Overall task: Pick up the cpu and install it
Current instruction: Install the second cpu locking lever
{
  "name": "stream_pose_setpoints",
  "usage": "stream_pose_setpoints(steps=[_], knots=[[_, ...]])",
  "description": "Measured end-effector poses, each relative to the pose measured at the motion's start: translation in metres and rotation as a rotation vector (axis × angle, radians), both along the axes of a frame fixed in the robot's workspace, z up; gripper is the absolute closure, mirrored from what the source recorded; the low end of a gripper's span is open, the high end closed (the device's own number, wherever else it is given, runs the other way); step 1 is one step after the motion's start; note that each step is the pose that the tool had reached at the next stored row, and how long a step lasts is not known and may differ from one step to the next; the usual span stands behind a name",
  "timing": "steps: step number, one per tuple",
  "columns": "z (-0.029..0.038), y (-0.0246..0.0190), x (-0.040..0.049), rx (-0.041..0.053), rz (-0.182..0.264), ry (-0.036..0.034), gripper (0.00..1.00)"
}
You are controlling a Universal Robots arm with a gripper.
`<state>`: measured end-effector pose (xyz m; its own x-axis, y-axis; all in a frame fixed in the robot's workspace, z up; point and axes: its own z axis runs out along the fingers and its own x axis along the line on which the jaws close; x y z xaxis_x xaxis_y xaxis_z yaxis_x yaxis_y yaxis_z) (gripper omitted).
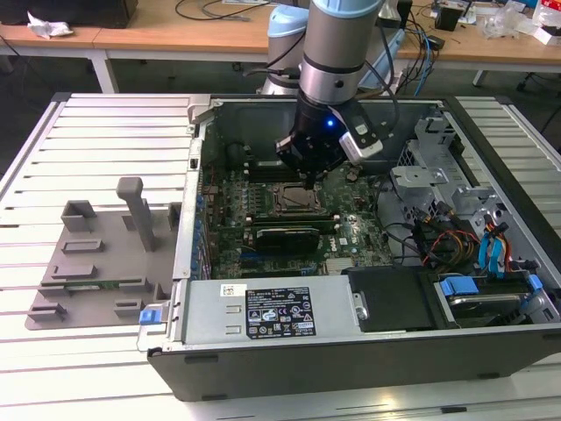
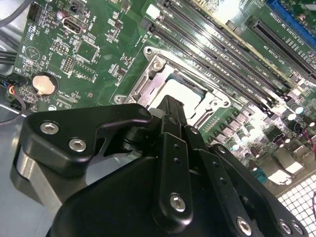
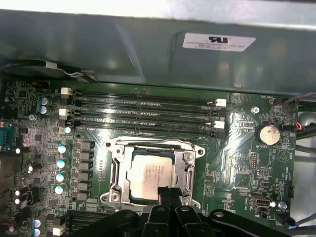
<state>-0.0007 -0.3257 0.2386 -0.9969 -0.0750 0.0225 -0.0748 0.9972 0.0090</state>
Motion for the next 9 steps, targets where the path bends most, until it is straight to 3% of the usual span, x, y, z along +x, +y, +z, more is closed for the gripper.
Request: stream_pose_setpoints(steps=[9], knots=[[0.0,-0.0104,0.0,0.0,0.0,0.0,0.89]])
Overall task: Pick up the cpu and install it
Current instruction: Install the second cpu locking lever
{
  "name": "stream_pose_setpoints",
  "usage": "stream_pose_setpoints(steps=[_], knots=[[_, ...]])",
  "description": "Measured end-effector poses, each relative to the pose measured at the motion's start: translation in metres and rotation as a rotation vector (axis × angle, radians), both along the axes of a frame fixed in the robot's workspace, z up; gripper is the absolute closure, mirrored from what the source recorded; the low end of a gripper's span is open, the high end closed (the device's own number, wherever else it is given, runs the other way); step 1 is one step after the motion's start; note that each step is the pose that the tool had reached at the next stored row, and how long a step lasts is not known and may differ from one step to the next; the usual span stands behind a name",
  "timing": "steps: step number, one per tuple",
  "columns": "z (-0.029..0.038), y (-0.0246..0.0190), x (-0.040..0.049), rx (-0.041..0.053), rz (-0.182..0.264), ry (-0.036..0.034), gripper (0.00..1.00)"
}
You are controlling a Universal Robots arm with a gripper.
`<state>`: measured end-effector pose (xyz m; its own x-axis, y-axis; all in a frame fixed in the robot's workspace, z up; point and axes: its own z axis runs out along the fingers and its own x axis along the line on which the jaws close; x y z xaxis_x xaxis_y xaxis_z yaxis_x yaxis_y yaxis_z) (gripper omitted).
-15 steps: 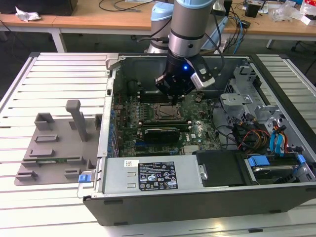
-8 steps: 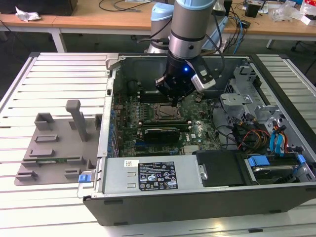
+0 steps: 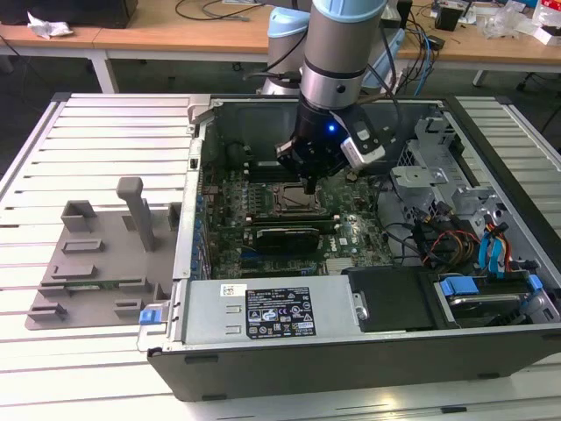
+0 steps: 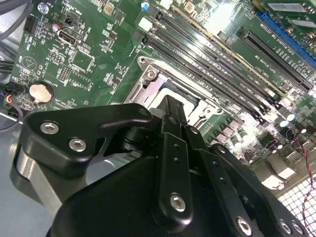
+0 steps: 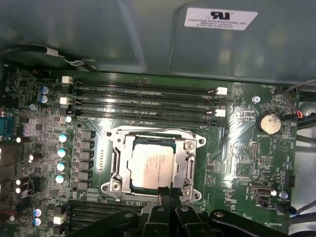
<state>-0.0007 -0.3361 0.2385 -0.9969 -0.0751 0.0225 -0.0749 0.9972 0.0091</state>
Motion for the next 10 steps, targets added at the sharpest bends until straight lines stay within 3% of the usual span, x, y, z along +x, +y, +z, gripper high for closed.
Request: stream_pose_setpoints(steps=[9,10], knots=[[-0.0006,-0.0114,0.0,0.0001,0.0,0.0,0.89],[-0.0008,-0.0149,0.0,0.0001,0.0,0.0,0.89]])
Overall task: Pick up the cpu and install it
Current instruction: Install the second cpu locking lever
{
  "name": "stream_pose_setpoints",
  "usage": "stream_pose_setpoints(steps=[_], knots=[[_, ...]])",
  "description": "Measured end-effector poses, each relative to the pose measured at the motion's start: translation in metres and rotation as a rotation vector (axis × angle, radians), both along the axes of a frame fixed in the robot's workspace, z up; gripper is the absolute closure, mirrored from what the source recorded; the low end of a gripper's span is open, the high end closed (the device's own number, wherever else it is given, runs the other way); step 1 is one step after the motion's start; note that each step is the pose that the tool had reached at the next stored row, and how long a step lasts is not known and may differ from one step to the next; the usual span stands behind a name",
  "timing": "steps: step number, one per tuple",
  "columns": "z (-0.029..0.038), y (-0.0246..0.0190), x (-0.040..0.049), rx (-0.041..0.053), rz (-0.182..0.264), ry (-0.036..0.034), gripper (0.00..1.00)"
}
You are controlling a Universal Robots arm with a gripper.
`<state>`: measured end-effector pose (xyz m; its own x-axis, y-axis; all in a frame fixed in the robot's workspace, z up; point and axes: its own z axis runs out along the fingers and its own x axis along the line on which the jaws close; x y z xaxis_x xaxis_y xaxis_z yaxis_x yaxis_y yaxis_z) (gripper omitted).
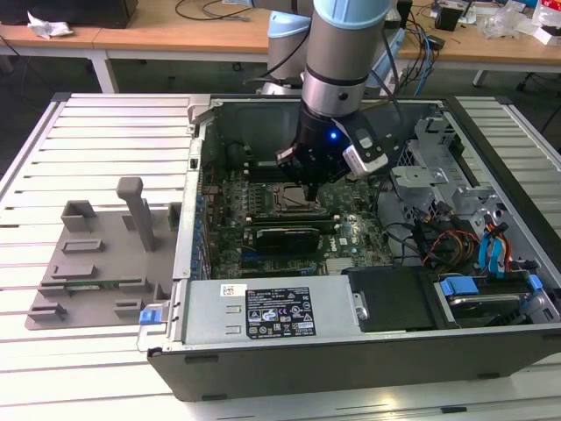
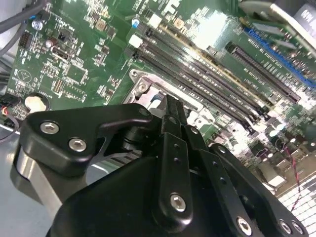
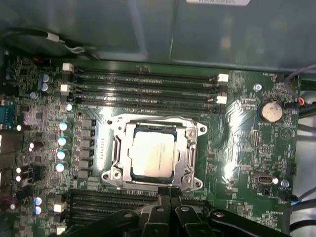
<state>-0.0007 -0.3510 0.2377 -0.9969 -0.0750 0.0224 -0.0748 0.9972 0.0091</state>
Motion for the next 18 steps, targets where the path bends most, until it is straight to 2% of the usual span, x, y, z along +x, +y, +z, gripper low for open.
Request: stream_pose_setpoints(steps=[2,3,4,7,8,9,12,13,15,18], knots=[[-0.0003,-0.0044,0.0,0.0002,0.0,0.0,0.89],[-0.0005,-0.009,-0.0001,0.0044,0.0,0.0001,0.89],[-0.0007,-0.0154,-0.0001,0.0204,0.0,0.0001,0.89],[-0.0008,-0.0259,-0.0005,0.0519,0.0,0.0001,0.89],[-0.001,-0.0344,-0.0008,0.0828,0.0,0.0,0.89],[-0.0011,-0.0371,-0.0009,0.098,0.0,0.0,0.89],[-0.0017,-0.0408,-0.0026,0.1373,0.0,0.0,0.89],[-0.0024,-0.0409,-0.005,0.1456,0.0,-0.0001,0.89],[-0.0032,-0.0409,-0.0076,0.147,0.0,-0.0001,0.89],[-0.0062,-0.0409,-0.019,0.1548,0.0,-0.0001,0.89]])
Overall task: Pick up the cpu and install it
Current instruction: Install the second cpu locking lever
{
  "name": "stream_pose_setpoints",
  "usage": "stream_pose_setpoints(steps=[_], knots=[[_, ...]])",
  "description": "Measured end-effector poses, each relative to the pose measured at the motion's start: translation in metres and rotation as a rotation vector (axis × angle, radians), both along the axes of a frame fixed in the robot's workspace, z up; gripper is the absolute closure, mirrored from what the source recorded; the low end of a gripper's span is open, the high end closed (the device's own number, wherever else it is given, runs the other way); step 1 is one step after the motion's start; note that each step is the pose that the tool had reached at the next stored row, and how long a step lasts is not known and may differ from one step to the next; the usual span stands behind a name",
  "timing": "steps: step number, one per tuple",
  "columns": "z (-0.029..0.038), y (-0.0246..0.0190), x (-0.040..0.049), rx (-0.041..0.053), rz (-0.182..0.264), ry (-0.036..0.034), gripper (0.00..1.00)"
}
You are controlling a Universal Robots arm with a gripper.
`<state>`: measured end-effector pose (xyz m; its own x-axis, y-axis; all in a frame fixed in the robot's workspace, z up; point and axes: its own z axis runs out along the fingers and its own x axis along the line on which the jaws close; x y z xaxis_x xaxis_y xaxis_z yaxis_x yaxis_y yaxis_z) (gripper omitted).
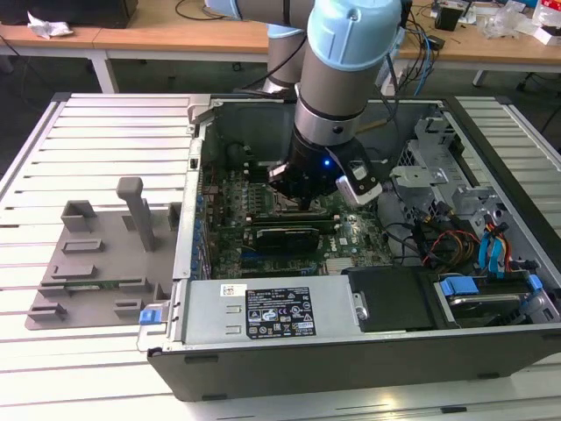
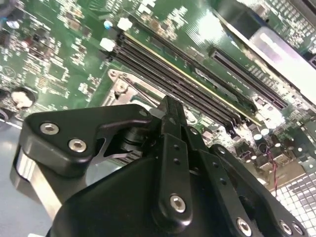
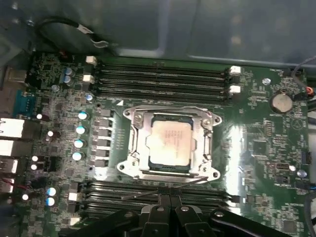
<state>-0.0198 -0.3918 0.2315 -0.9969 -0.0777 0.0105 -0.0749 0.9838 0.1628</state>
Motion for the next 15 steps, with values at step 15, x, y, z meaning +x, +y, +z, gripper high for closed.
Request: stream_pose_setpoints(steps=[15], knots=[[-0.0247,0.0088,-0.0496,0.0032,0.001,0.0002,0.89]])
